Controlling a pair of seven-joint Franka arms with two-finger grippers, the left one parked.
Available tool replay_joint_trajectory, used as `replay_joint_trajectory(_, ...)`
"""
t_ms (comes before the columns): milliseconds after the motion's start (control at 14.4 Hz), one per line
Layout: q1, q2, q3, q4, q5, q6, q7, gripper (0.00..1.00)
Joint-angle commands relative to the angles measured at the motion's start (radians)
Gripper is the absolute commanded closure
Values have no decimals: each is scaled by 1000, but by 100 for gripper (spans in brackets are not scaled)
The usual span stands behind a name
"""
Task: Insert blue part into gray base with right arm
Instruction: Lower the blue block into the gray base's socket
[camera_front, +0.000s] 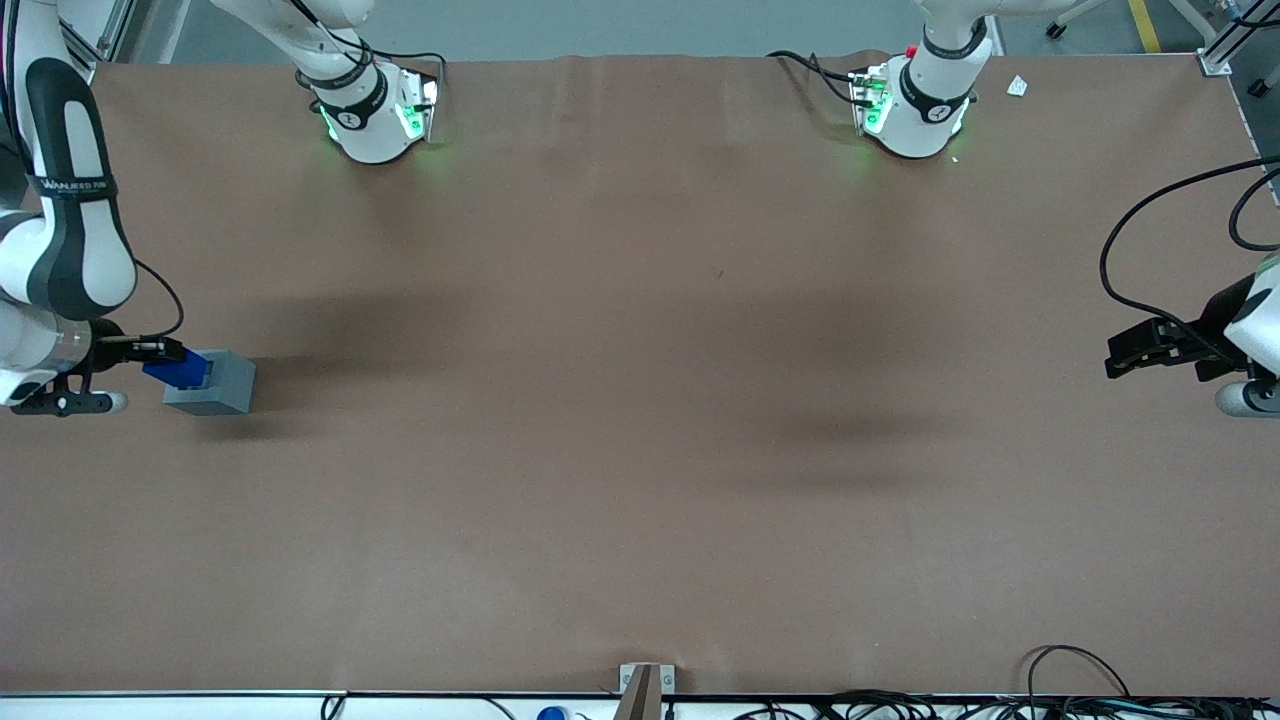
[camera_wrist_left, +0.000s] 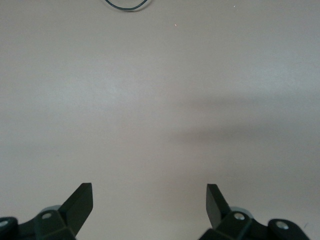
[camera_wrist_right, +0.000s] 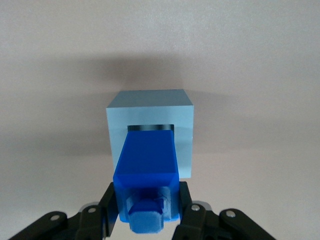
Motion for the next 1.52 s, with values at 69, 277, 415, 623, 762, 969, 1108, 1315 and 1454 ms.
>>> replay_joint_trajectory(69, -23, 17, 15, 9, -4, 9, -3, 96)
replay_joint_trajectory(277, -21, 19, 16, 7, -1, 5, 3, 96)
replay_joint_trajectory(415, -23, 22, 16, 7, 2, 5, 5, 96)
replay_joint_trajectory(623, -23, 42, 16, 12, 3, 9, 6, 93)
replay_joint_trajectory(762, -23, 51, 16, 13, 2, 8, 6, 86)
replay_joint_trajectory(969, -20, 57, 16, 18, 2, 6, 6, 0)
replay_joint_trajectory(1108, -15, 54, 16, 45, 3, -9, 8, 0)
replay_joint_trajectory(1315, -10, 48, 18, 152, 3, -125, 11, 0)
replay_joint_trajectory(1454, -6, 39, 24, 269, 14, -243, 11, 0)
